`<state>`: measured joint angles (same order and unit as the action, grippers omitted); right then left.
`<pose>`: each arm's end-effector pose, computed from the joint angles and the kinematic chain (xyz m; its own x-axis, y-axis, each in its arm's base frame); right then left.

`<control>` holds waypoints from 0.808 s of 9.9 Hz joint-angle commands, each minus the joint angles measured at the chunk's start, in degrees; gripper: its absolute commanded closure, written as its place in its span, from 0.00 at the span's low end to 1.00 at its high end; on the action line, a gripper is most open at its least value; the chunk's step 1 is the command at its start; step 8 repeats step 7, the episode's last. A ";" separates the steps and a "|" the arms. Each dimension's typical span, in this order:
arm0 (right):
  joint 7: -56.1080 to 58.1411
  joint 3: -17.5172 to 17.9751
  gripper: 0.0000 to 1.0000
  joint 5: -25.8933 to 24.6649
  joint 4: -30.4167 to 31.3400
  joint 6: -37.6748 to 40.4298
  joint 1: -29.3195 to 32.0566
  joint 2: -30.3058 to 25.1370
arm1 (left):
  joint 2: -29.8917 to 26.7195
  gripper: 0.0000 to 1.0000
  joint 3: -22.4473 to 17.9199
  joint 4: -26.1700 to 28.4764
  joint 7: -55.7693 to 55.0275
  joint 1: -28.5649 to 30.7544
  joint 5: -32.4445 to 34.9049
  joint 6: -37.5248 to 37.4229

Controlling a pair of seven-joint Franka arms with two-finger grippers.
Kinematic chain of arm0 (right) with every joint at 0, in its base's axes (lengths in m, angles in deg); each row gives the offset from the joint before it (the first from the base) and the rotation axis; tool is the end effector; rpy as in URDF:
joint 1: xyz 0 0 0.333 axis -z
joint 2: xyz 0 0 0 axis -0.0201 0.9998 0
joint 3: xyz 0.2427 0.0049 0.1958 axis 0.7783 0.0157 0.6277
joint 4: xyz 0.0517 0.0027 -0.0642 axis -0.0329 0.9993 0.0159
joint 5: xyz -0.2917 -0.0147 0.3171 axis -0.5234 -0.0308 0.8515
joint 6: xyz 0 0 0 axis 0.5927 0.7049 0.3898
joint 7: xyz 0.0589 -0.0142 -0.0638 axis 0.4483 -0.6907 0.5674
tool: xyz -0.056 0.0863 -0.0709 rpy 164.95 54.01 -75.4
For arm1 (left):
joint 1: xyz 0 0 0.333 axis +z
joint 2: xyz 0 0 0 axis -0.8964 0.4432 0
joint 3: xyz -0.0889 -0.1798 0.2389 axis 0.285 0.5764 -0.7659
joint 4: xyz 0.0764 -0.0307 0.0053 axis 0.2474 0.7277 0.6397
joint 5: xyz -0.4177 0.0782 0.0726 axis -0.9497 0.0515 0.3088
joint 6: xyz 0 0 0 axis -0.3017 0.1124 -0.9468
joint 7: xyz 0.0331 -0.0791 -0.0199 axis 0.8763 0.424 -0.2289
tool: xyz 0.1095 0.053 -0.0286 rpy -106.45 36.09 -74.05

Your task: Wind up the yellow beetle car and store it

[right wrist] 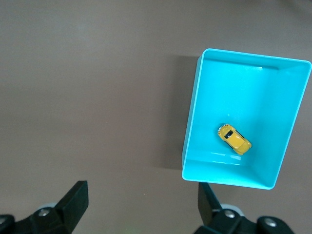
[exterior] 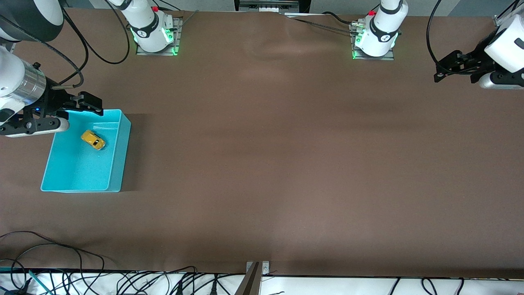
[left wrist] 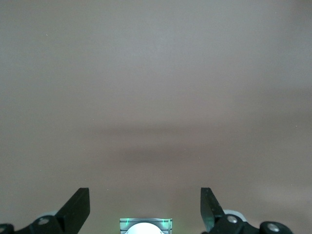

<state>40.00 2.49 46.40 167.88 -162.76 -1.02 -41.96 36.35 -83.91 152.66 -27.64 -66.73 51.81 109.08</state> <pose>0.6307 0.0620 0.5450 0.9875 0.1199 -0.1022 0.1190 -0.9928 -0.0142 0.5533 -0.0359 0.6160 0.9931 0.0053 -0.1174 0.0073 -0.9998 0.0166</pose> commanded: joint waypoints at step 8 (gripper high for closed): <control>-4.67 7.32 0.00 -0.99 0.80 0.69 6.66 -0.89 | -1.17 0.00 0.04 1.01 0.69 0.75 -1.04 0.18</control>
